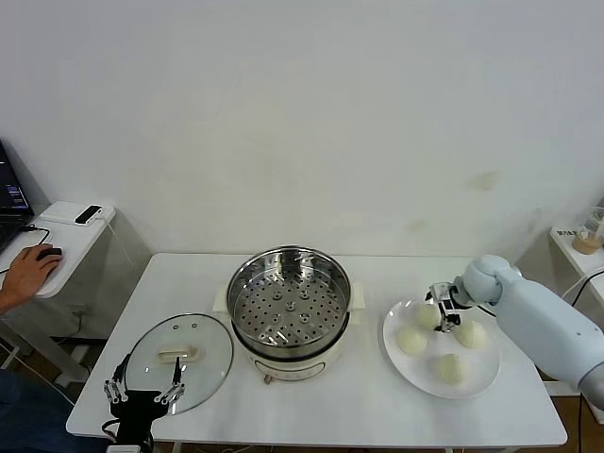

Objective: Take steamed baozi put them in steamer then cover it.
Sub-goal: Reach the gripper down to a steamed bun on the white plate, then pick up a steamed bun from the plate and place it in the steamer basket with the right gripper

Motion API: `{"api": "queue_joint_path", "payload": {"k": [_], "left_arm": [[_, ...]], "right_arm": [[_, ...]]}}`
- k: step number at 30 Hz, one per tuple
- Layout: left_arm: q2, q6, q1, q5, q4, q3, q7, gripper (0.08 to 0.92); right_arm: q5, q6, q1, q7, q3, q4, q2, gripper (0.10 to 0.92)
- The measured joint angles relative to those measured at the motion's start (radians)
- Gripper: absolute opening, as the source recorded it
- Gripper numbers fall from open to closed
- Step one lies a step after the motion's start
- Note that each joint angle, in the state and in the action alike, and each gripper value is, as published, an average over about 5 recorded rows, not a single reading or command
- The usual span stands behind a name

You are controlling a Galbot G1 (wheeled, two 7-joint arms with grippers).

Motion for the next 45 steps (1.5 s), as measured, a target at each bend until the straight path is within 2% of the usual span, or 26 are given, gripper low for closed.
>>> {"api": "queue_joint_path", "payload": {"k": [5,11,20,30,45], "left_arm": [[-0.001,0.000,0.001,0.000,-0.003,0.001,-0.001,0.823],[-0.001,0.000,0.001,0.000,-0.004,0.002,-0.001,0.823],[0.003,0.002,-0.003,0.000,-0.001,0.007,-0.002,0.823],[0.013,0.003,-0.010,-0.008,0.010,0.012,-0.001,0.823],[0.040,0.008,-0.030,-0.037,0.032,-0.002,0.002,0.823]], "right_arm": [[0.004,-0.001,0.012,-0.009,-0.014,-0.004,0.001,0.648],[0.021,-0.003,0.032,-0.028,-0.037,0.010,-0.011,0.602],[0.087,-0.013,0.099,-0.047,-0.097,0.090,-0.078,0.596],[0.226,-0.030,0.257,-0.039,-0.195,0.209,-0.132,0.602],[0.436,0.003,0.581,0.016,-0.428,0.283,-0.003,0.602]]}}
